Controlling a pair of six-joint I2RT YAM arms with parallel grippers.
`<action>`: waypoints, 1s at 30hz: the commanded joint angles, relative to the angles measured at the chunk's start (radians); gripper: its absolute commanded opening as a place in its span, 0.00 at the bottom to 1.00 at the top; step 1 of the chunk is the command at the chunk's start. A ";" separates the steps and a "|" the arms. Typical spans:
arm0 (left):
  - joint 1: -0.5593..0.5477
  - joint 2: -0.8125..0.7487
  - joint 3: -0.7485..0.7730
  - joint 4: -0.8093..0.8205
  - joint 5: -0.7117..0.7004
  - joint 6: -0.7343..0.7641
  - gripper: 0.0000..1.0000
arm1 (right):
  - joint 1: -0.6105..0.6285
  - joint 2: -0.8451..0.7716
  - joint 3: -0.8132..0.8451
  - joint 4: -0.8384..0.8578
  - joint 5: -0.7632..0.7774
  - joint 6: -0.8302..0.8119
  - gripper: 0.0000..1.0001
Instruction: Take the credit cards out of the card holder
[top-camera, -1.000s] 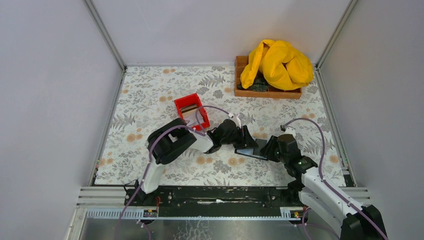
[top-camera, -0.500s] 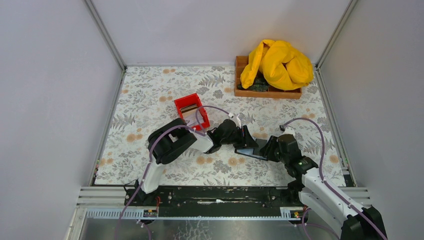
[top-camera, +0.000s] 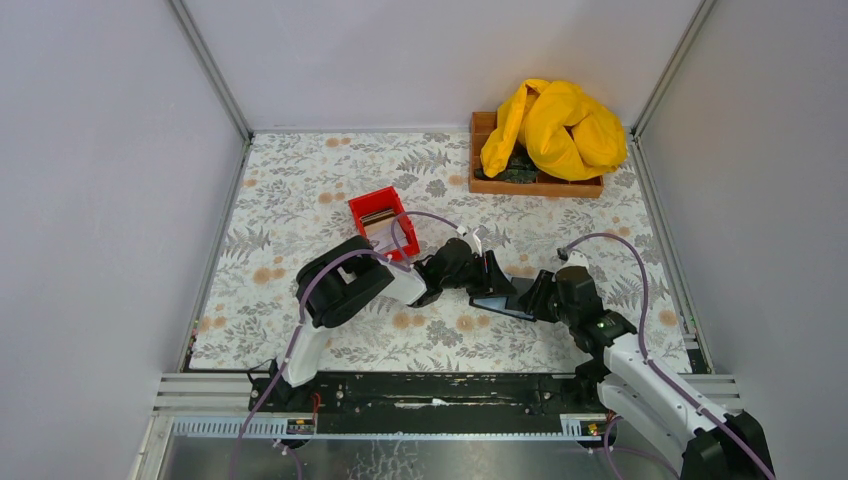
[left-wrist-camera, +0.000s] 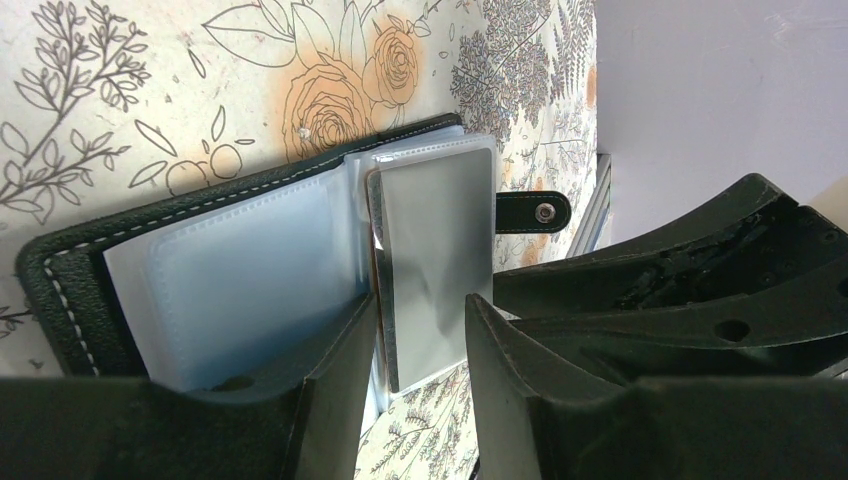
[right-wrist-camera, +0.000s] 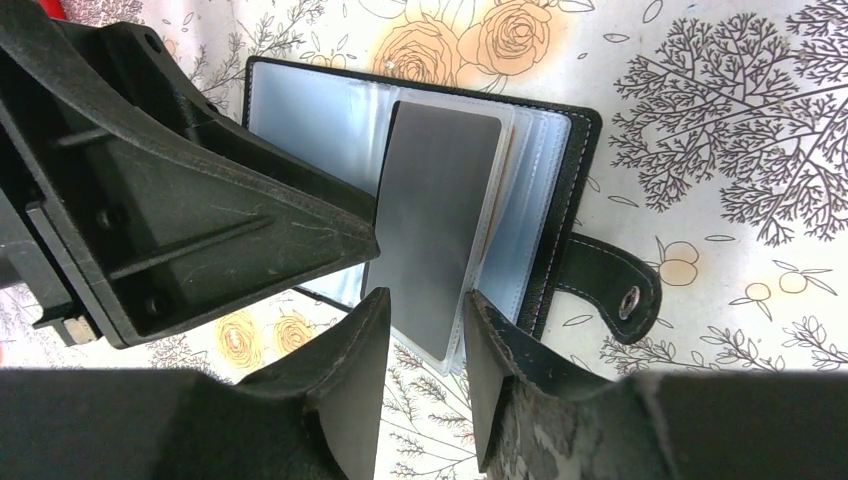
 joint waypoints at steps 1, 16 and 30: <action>-0.008 0.072 -0.028 -0.098 -0.014 0.018 0.46 | 0.007 -0.019 0.056 0.035 -0.065 0.001 0.39; -0.008 0.077 -0.030 -0.089 -0.007 0.015 0.46 | 0.007 -0.041 0.071 0.020 -0.081 0.006 0.39; -0.006 0.081 -0.035 -0.065 0.007 0.005 0.46 | 0.008 0.007 0.080 0.057 -0.098 0.003 0.38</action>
